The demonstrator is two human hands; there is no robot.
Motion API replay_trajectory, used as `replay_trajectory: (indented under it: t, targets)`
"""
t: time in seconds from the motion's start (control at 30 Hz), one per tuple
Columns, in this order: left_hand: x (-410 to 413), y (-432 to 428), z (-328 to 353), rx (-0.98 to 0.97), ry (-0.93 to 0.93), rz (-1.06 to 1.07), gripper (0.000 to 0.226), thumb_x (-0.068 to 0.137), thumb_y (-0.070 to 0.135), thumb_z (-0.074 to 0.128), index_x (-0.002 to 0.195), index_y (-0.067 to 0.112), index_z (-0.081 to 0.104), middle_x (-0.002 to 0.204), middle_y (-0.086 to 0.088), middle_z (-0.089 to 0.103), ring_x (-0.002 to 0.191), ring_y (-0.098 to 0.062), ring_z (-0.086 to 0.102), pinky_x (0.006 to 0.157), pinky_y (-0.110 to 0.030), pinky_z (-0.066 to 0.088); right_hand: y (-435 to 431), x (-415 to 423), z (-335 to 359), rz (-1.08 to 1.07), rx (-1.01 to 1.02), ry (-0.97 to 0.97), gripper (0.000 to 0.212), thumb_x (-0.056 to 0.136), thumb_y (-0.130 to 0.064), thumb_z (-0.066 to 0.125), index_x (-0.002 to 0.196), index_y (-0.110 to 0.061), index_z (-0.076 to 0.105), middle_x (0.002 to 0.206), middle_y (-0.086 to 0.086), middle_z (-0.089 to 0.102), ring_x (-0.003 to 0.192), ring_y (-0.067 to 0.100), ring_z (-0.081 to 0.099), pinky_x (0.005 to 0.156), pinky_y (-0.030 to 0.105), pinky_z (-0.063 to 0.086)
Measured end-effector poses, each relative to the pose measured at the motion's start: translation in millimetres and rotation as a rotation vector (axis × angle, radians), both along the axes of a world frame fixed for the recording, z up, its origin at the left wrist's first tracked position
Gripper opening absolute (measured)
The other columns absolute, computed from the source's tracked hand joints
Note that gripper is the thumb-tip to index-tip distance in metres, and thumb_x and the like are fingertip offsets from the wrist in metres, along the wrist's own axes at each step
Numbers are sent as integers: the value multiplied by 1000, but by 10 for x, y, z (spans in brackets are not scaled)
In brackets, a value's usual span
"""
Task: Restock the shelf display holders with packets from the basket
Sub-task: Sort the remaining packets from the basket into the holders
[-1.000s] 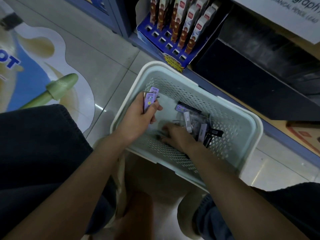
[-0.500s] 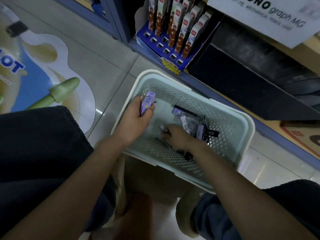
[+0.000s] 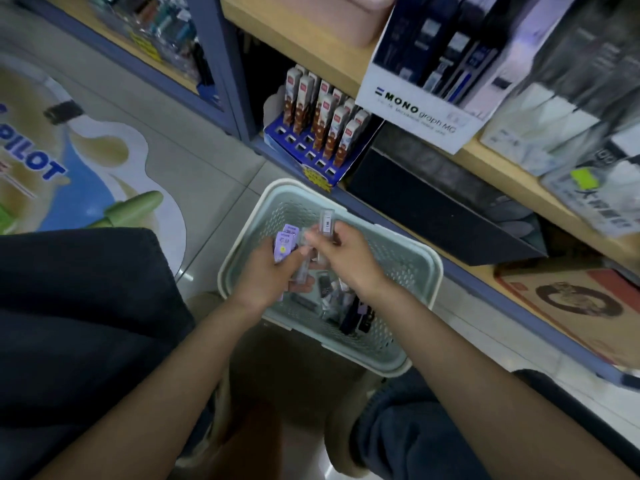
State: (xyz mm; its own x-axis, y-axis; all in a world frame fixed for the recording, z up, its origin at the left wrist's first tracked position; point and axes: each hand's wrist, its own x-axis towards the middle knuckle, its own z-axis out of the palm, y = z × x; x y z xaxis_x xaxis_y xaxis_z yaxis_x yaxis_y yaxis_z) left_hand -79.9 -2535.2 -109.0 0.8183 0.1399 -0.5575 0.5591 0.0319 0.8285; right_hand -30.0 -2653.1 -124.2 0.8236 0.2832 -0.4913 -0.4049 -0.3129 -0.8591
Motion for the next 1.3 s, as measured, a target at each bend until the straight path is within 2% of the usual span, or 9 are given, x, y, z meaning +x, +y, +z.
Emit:
replay_trajectory:
  t: [0.17,0.3,0.5,0.6,0.77,0.87,0.97,1.07,1.3]
  targets:
    - [13,-59,336,-58,-61,-49,15,94,10,53,84,20,61,73,-2,66,49,-10,62,51,-24,55,-84,-35,462,-93,59,-45,14,98,-13,46,97,-5,57,77,5,59,56,2,62,54,18,53]
    - [104,-134,662,7,-135,-45,14,93,9,53,81,16,56,71,-2,64,45,-8,59,44,-20,50,-202,2,830,-75,-177,-285,19,99,-26,44,87,-22,59,90,7,65,83,18,65,80,43,54]
    - [273,-256,1142,7,-269,-138,11,95,15,51,103,8,54,85,-10,65,48,-11,58,47,-21,50,-624,43,1466,0,-285,-444,18,101,-30,36,95,-17,46,65,-6,54,49,1,45,59,24,37]
    - [393,-369,1357,-5,-327,-203,7,95,15,51,101,13,54,87,-10,66,51,-14,58,46,-22,49,-848,33,1668,-7,-385,-490,17,101,-30,33,84,-28,33,73,1,51,53,3,42,58,26,37]
    - [622,-588,1636,35,-430,-346,7,94,18,53,92,25,53,84,-5,68,54,-14,61,49,-24,53,-1162,216,1953,-223,-455,-614,8,89,-27,64,87,-27,56,77,-8,57,70,8,55,67,28,47]
    - [743,-679,1729,48,-475,-393,7,94,18,52,101,16,55,86,-7,68,54,-12,60,48,-21,52,-1295,350,2045,-407,-498,-660,21,82,-25,72,94,-17,56,75,-12,58,69,4,59,61,25,52]
    - [855,-731,1755,83,-485,-440,14,95,20,52,107,14,53,87,-6,67,55,-11,61,49,-19,52,-1402,475,2027,-428,-605,-695,8,91,-19,62,97,-16,58,84,-8,61,81,11,62,71,29,53]
    - [921,-765,1724,66,-477,-454,13,95,19,51,108,16,52,87,-6,66,55,-10,60,48,-18,51,-1467,578,1980,-416,-719,-755,19,97,-8,44,110,-11,58,106,5,59,97,23,58,87,39,49]
    - [1068,-877,1697,28,-484,-454,10,95,19,51,105,20,52,84,-1,65,53,-9,59,48,-17,50,-1540,779,2070,-422,-845,-866,17,92,-6,53,109,-8,58,99,0,60,92,14,58,81,31,50]
